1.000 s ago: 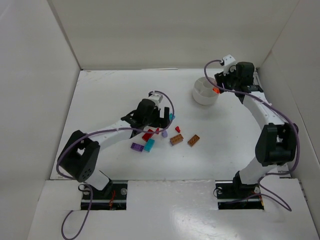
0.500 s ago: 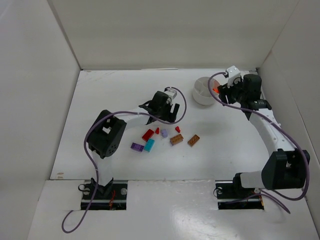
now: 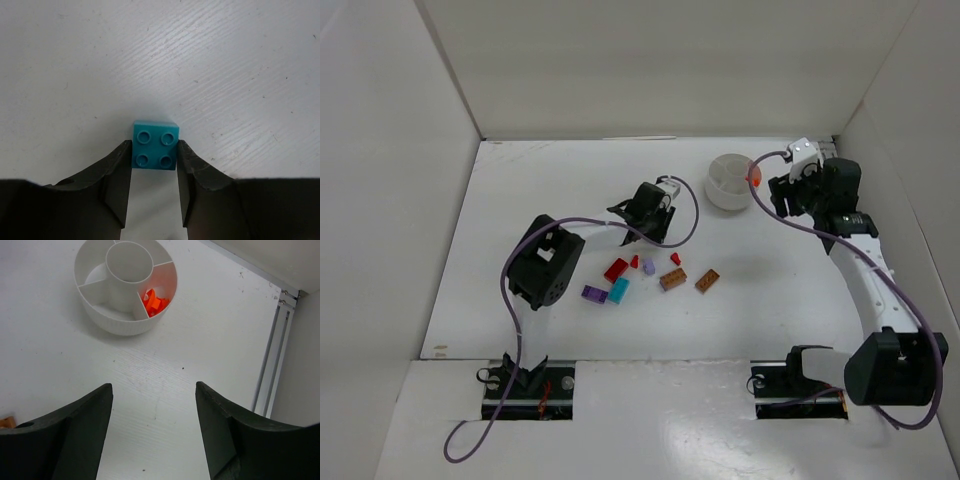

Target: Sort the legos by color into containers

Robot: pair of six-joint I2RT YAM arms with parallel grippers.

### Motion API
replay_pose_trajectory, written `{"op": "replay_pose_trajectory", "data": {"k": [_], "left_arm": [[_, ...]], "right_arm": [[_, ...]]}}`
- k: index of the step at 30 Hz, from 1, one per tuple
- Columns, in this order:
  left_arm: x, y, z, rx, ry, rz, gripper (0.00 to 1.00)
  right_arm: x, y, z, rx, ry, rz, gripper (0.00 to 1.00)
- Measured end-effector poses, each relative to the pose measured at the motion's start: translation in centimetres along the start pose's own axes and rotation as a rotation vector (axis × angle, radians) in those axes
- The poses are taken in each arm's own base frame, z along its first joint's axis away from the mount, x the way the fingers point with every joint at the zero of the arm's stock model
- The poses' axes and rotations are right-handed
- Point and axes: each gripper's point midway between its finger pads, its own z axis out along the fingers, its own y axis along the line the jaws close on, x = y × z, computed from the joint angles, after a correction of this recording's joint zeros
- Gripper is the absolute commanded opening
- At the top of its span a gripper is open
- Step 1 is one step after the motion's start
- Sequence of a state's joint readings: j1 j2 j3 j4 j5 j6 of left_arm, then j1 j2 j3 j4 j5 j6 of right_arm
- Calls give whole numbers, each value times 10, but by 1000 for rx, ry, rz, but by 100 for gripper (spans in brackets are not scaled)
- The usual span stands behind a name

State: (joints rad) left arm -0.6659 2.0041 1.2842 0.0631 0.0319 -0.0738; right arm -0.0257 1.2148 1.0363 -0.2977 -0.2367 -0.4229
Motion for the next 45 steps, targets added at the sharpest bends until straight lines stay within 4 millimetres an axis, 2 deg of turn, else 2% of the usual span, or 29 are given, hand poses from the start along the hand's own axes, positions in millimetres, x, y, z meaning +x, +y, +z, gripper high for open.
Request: {"op": "replay_pose_trajectory", "data": {"k": [4, 9, 12, 13, 15, 17, 19, 20, 21, 24, 26, 30, 36, 39, 42, 45], "left_arm": [[0, -2, 0, -2, 3, 8, 22], [0, -8, -2, 10, 5, 13, 21], [-9, -19, -6, 49, -10, 15, 21], [-17, -23, -8, 67, -27, 16, 21], [-41, -34, -13, 99, -74, 19, 21], [-76, -47, -22, 131, -150, 25, 21], [-119, -64, -33, 166, -237, 30, 21], [-153, -78, -43, 193, -316, 37, 21], [-163, -82, -46, 202, -342, 39, 21], [-211, -107, -57, 256, -450, 41, 25], [-227, -121, -56, 284, -484, 41, 25], [-230, -139, -32, 307, -479, 45, 28], [-216, -150, 14, 287, -433, 48, 30], [-207, -151, 27, 268, -415, 47, 30], [-202, -150, 33, 248, -401, 44, 37], [-204, -146, 34, 231, -406, 38, 49]], "right_arm": [[-5, -2, -17, 29, -13, -5, 73], [-17, -9, -43, 86, -51, -13, 74], [-14, -10, -57, 129, -63, 0, 79], [-9, -10, -60, 143, -54, 7, 87], [4, -9, -67, 168, -30, 24, 100], [19, -9, -73, 200, 11, 47, 100], [32, -10, -79, 232, 47, 63, 100], [36, -11, -82, 250, 61, 70, 100], [40, -13, -86, 269, 75, 76, 100], [44, -20, -99, 335, 89, 87, 100], [43, -25, -107, 371, 85, 89, 100], [41, -28, -114, 399, 72, 90, 100], [43, -27, -112, 394, 81, 97, 100], [44, -26, -111, 390, 87, 98, 100], [44, -26, -110, 386, 87, 98, 100], [45, -25, -109, 382, 89, 98, 100]]}}
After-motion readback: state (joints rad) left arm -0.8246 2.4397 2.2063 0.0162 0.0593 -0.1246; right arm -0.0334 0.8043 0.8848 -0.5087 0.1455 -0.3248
